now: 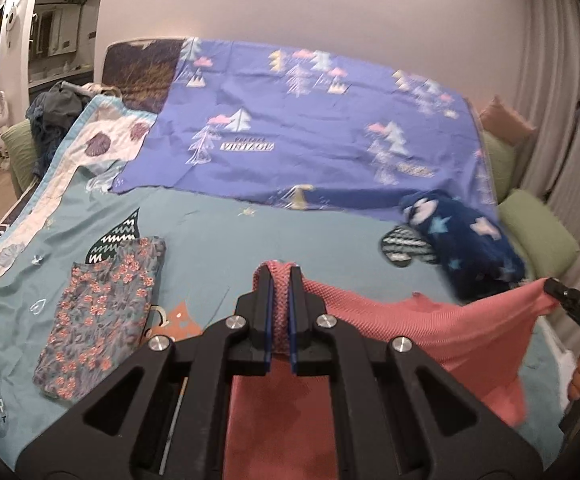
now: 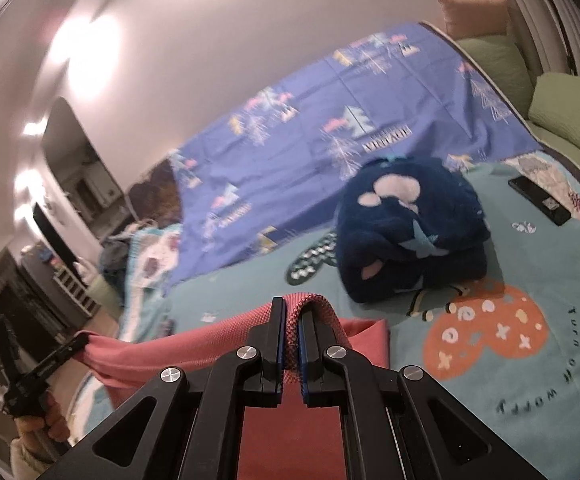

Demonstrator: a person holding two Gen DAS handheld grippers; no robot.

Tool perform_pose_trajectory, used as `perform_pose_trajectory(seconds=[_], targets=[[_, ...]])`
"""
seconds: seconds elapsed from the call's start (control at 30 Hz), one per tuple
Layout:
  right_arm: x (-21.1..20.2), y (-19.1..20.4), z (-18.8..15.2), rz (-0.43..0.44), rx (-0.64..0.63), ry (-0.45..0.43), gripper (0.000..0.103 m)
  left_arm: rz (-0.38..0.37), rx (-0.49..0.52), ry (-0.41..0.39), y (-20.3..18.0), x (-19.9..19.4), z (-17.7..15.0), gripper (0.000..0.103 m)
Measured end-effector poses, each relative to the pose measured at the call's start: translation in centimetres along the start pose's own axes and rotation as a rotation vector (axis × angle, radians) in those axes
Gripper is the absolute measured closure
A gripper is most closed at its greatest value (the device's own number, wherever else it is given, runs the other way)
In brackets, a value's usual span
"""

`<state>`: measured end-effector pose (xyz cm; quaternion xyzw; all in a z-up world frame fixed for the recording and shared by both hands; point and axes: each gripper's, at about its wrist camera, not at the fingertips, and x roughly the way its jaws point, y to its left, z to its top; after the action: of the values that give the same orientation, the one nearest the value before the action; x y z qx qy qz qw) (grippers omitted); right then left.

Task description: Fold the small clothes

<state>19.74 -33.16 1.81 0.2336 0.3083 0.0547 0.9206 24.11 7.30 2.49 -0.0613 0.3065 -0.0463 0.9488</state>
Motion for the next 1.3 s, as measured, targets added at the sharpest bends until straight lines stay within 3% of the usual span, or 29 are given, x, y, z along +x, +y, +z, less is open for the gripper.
perform_pose_trajectory(seconds=[0.33, 0.43, 0.5, 0.63, 0.7, 0.77, 0.83, 0.9, 1.0, 1.1, 1.2, 1.3], targets=[[10.6, -3.2, -1.0, -0.162, -0.006, 0.131, 0.097, 0.102, 0.041, 0.217, 0.0, 11.7, -2.5, 0.092], [12.8, -4.3, -1.9, -0.241, -0.009, 0.198, 0.088, 0.130, 0.022, 0.266, 0.9, 13.2, -3.6, 0.076], [12.9, -5.0, -2.3, -0.221, 0.007, 0.213, 0.082, 0.123, -0.016, 0.261, 2.0, 12.9, -3.7, 0.065], [9.9, -5.7, -1.7, -0.211, 0.015, 0.167, 0.069, 0.104, -0.018, 0.172, 3.3, 9.3, -2.8, 0.064], [7.9, -5.4, -1.6, -0.225, -0.046, 0.136, 0.063, 0.059, 0.029, 0.137, 3.2, 7.0, -2.8, 0.055], [6.9, -4.5, -1.9, -0.261, -0.149, 0.154, 0.062, -0.010, 0.119, 0.156, 2.4, 5.9, -3.5, 0.053], [6.7, -2.7, -3.1, -0.284, -0.286, 0.206, 0.062, -0.048, 0.252, 0.195, 0.5, 5.4, -5.0, 0.053], [7.3, -0.8, -4.6, -0.252, -0.386, 0.270, 0.062, -0.077, 0.365, 0.233, -1.3, 5.7, -6.4, 0.053], [9.3, 1.3, -6.3, -0.227, -0.483, 0.344, 0.063, -0.105, 0.443, 0.309, -3.7, 8.2, -7.5, 0.053], [12.7, 2.1, -6.9, -0.248, -0.500, 0.420, 0.066, -0.066, 0.420, 0.342, -4.6, 10.8, -7.2, 0.053], [14.7, 2.0, -5.6, -0.272, -0.489, 0.415, 0.066, -0.050, 0.328, 0.305, -4.1, 12.7, -5.1, 0.053], [15.7, 1.1, -2.2, -0.316, -0.381, 0.321, 0.066, -0.023, 0.080, 0.202, -1.4, 13.3, -2.4, 0.053]])
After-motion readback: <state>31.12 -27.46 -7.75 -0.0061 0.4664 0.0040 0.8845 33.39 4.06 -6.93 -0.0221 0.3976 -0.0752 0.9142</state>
